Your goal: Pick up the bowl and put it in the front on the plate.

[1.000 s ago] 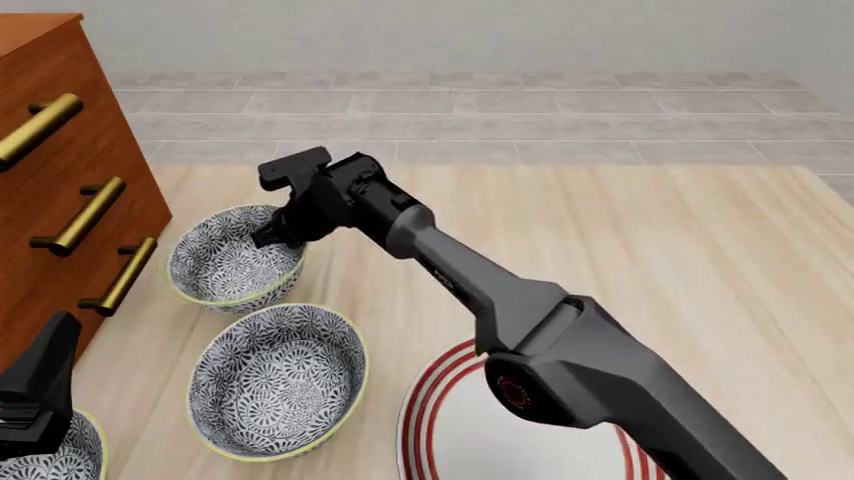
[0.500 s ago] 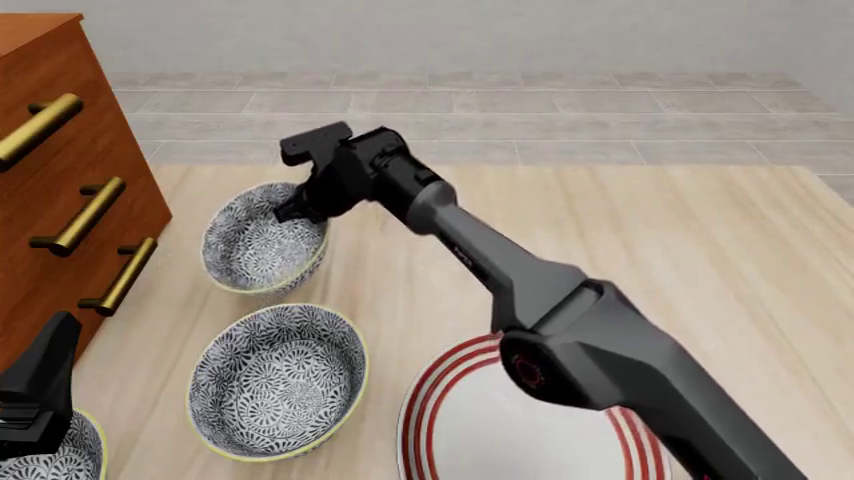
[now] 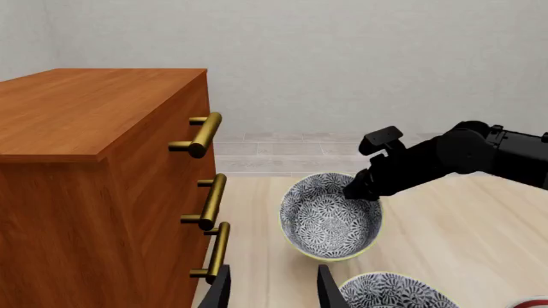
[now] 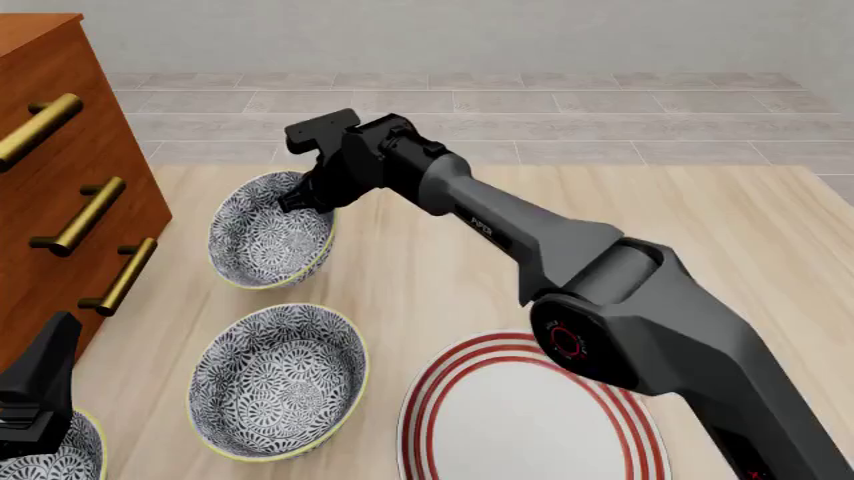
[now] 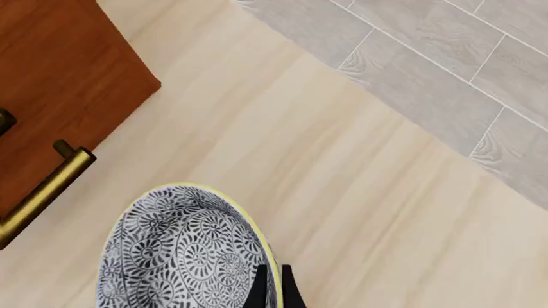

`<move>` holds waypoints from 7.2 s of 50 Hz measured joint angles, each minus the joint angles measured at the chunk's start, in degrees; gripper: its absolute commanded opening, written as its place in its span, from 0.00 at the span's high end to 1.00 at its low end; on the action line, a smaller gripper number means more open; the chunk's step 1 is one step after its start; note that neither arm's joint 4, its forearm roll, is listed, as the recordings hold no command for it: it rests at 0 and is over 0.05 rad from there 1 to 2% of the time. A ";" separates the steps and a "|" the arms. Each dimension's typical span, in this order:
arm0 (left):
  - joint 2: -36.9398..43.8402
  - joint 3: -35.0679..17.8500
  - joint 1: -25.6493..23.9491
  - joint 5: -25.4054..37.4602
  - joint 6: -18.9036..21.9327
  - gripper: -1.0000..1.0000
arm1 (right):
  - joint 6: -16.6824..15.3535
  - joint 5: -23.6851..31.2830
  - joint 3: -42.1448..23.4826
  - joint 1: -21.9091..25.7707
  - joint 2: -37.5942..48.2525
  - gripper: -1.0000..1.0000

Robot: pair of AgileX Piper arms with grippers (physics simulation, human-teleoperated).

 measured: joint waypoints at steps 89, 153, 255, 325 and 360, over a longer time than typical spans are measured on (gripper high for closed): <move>0.00 0.00 0.00 0.00 0.00 0.00 | -1.35 -14.11 42.31 -0.94 -33.42 1.00; 0.00 0.00 0.00 0.00 0.00 0.00 | 1.58 -22.53 69.16 -1.90 -51.53 1.00; 0.00 0.00 0.00 0.00 0.00 0.00 | 4.69 -19.37 91.80 -7.39 -72.22 1.00; 0.00 0.00 0.00 0.00 0.00 0.00 | 9.65 -12.57 105.53 -6.55 -88.19 1.00; 0.00 0.00 0.00 0.00 0.00 0.00 | 14.25 -18.47 114.81 -5.44 -89.93 1.00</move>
